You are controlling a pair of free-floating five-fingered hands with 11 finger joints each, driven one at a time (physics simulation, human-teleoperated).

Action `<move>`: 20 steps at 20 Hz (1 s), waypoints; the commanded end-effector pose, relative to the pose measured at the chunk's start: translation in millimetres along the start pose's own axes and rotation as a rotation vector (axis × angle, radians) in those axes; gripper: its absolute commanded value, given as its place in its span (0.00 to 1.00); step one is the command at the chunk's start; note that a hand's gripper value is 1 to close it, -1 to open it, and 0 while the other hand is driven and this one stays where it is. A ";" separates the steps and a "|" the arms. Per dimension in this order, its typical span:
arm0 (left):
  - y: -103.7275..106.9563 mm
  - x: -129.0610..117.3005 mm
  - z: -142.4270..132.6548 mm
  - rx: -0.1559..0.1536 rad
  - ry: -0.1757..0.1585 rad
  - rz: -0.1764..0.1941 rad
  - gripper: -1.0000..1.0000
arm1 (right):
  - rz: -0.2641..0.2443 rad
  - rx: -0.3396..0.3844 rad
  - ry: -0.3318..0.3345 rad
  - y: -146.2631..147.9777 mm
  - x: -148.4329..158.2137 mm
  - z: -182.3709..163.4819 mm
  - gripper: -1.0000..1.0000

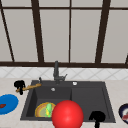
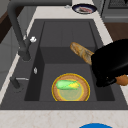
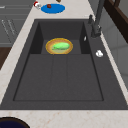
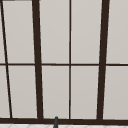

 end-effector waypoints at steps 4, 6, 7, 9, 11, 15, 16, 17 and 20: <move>2.1 1.0 31.2 -0.026 -0.064 -0.056 1.00 | 0.000 0.000 0.000 0.0 0.0 0.0 0.50; 2.3 1.2 40.6 -0.028 -0.063 -0.056 1.00 | 0.000 0.000 0.000 0.0 0.0 0.0 0.50; 2.5 1.3 45.5 -0.028 -0.063 -0.056 1.00 | 0.000 0.000 0.000 0.0 0.0 0.0 0.50; 2.8 1.5 55.0 -0.030 -0.063 -0.057 1.00 | 0.000 0.000 0.000 0.0 0.0 0.0 0.50; 3.1 1.5 64.3 -0.033 -0.066 -0.058 1.00 | 0.000 0.000 0.000 0.0 0.0 0.0 0.50; 3.6 2.2 84.0 -0.034 -0.063 -0.056 1.00 | 0.000 0.000 0.000 0.0 0.0 0.0 0.50; 2.0 4.6 89.8 -0.034 -0.058 -0.056 1.00 | 0.000 0.000 0.000 0.0 0.0 0.0 0.50; 0.0 6.6 96.2 -0.033 -0.051 -0.055 1.00 | 0.000 0.000 0.000 0.0 0.0 0.0 0.50; -3.0 14.0 115.3 -0.033 -0.033 -0.057 1.00 | 0.000 0.000 0.000 0.0 0.0 0.0 0.50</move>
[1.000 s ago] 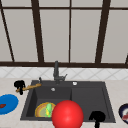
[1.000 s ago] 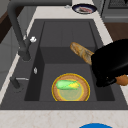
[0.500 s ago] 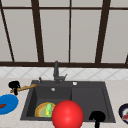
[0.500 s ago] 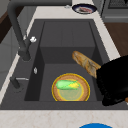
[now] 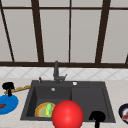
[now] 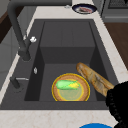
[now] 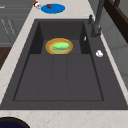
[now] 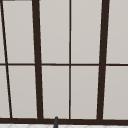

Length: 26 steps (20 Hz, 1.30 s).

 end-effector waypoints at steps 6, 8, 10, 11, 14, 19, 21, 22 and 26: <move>-12.0 19.3 58.2 -0.023 -0.026 -0.036 1.00 | 0.000 0.000 0.000 0.0 0.0 0.0 0.50; -19.7 20.1 71.9 -0.019 -0.030 -0.023 1.00 | 0.000 0.000 0.000 0.0 0.0 0.0 0.50; -28.9 14.6 86.0 -0.021 -0.033 -0.017 1.00 | 0.000 0.000 0.000 0.0 0.0 0.0 0.50; -34.5 10.5 92.4 -0.023 -0.037 -0.020 1.00 | 0.000 0.000 0.000 0.0 0.0 0.0 0.50; -55.6 -0.7 108.3 -0.022 -0.047 -0.028 1.00 | 0.000 0.000 0.000 0.0 0.0 0.0 0.50; -73.9 -25.6 127.8 -0.035 -0.050 -0.005 1.00 | 0.000 0.000 0.000 0.0 0.0 0.0 0.50; -77.7 -35.2 126.5 -0.065 -0.068 0.001 1.00 | 0.000 0.000 0.000 0.0 0.0 0.0 0.50; -80.1 -39.1 127.3 -0.077 -0.071 0.001 1.00 | 0.000 0.000 0.000 0.0 0.0 0.0 0.50; -80.0 -61.3 138.7 -0.063 -0.055 0.003 1.00 | 0.000 0.000 0.000 0.0 0.0 0.0 0.50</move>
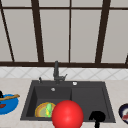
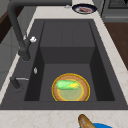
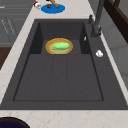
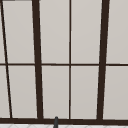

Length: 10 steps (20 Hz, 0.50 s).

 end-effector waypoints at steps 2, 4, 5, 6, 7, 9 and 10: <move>2.6 -25.4 6.7 -0.024 -0.055 0.003 1.00 | 0.000 0.000 0.000 0.0 0.0 0.0 0.50; 2.1 -41.4 14.1 -0.029 -0.061 0.006 1.00 | 0.000 0.000 0.000 0.0 0.0 0.0 0.50; 1.6 -47.9 14.5 -0.031 -0.067 0.007 1.00 | 0.000 0.000 0.000 0.0 0.0 0.0 0.50; -1.9 -50.8 17.1 -0.035 -0.068 0.007 1.00 | 0.000 0.000 0.000 0.0 0.0 0.0 0.50; -7.2 -51.7 19.7 -0.049 -0.064 0.005 1.00 | 0.000 0.000 0.000 0.0 0.0 0.0 0.50; -17.3 -55.8 24.1 -0.063 -0.066 0.004 1.00 | 0.000 0.000 0.000 0.0 0.0 0.0 0.50; -22.9 -57.8 27.9 -0.058 -0.068 0.004 1.00 | 0.000 0.000 0.000 0.0 0.0 0.0 0.50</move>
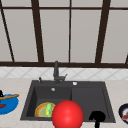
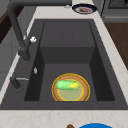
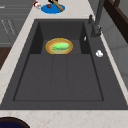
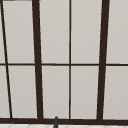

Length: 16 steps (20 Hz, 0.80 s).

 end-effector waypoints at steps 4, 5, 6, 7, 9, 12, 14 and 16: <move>-29.1 -26.2 23.8 0.014 -0.092 0.007 1.00 | 0.000 0.000 0.000 0.0 0.0 0.0 0.50; -31.2 -31.7 26.0 0.024 -0.106 0.008 1.00 | 0.000 0.000 0.000 0.0 0.0 0.0 0.50; -31.2 -36.4 29.1 0.040 -0.118 0.007 1.00 | 0.000 0.000 0.000 0.0 0.0 0.0 0.50; -30.9 -39.3 34.0 0.051 -0.152 0.009 1.00 | 0.000 0.000 0.000 0.0 0.0 0.0 0.50; -29.3 -41.0 42.2 0.077 -0.192 0.006 1.00 | 0.000 0.000 0.000 0.0 0.0 0.0 0.50; -27.1 -33.8 50.5 0.112 -0.239 0.004 1.00 | 0.000 0.000 0.000 0.0 0.0 0.0 0.50; -21.6 -27.5 50.7 0.144 -0.219 -0.035 0.00 | 0.000 0.000 0.000 0.0 0.0 0.0 0.50; -16.0 -27.3 48.1 0.159 -0.223 -0.062 0.00 | 0.000 0.000 0.000 0.0 0.0 0.0 0.50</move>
